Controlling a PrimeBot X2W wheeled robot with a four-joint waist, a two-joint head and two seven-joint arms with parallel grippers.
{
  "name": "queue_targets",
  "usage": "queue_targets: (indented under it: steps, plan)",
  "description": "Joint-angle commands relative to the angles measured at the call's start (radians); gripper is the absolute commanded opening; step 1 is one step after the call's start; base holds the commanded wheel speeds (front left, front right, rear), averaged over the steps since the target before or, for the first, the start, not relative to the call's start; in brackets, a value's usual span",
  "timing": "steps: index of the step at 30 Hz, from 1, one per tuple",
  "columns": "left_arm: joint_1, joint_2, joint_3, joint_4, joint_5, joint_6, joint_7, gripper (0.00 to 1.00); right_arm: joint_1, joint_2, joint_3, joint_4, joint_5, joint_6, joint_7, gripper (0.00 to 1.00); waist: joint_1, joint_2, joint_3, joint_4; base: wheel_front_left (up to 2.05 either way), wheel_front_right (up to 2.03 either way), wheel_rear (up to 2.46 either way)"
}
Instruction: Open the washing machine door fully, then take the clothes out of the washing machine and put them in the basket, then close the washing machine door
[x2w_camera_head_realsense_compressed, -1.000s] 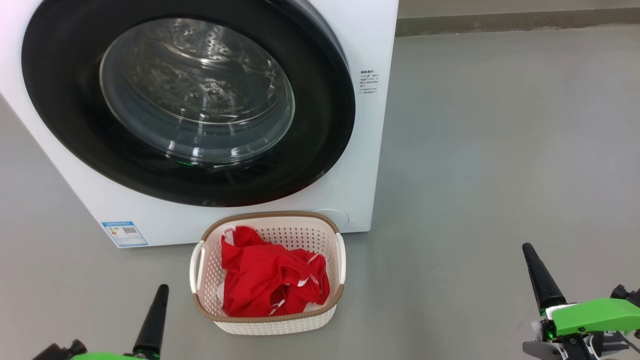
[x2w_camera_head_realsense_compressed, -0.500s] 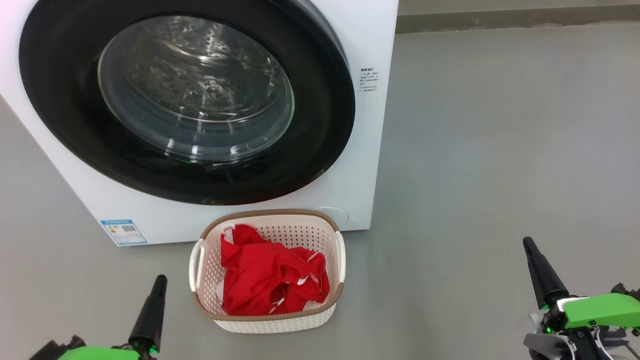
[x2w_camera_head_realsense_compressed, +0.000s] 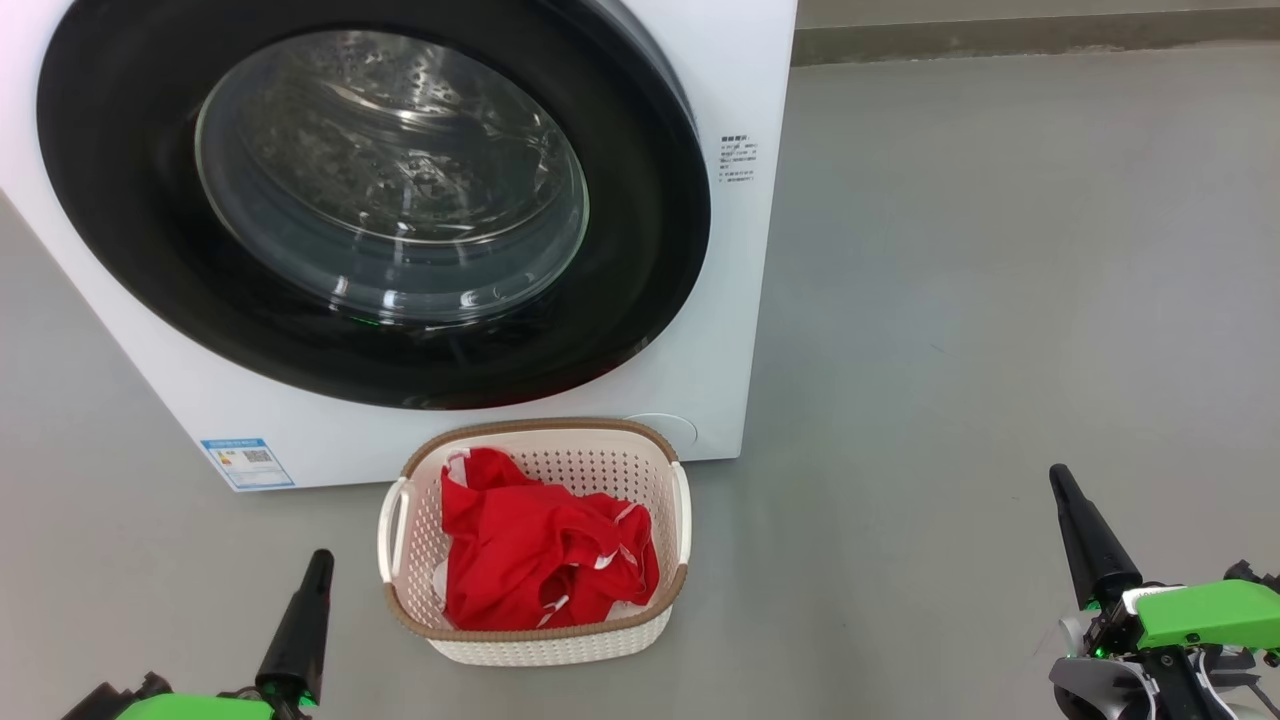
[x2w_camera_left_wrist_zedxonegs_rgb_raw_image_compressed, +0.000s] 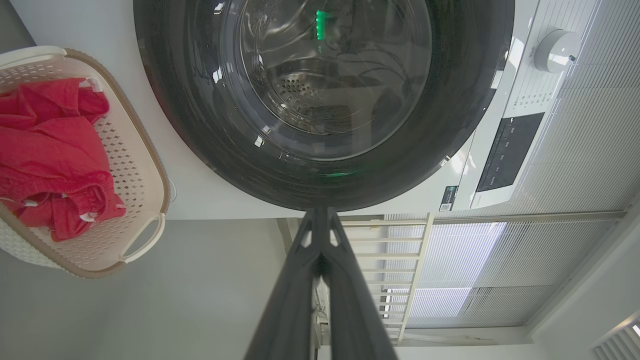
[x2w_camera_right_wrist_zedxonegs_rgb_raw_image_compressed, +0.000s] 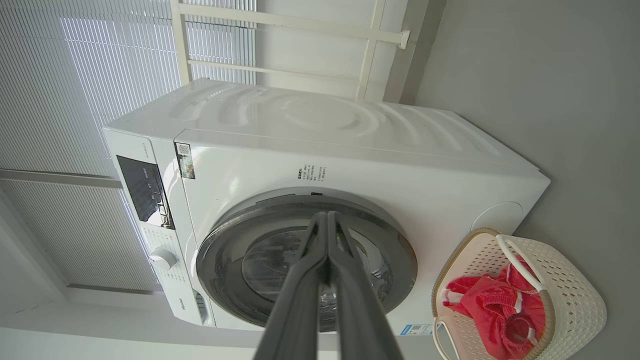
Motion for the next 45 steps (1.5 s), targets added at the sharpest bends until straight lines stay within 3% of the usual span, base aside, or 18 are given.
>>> queue_targets:
  steps: [1,45]
  plan:
    - [-0.041,0.016,0.035,-0.021,-0.007,-0.007,0.005,0.0,-0.043,-0.016,0.016,-0.025,-0.001,-0.001,0.006,0.0,0.0,0.0,0.0,0.0,0.0,0.0,0.0]
    - [-0.041,0.016,0.035,-0.021,-0.007,-0.007,0.004,0.0,-0.043,-0.016,0.016,-0.025,-0.001,-0.001,0.006,0.0,0.0,0.0,0.0,0.0,0.0,0.0,0.0]
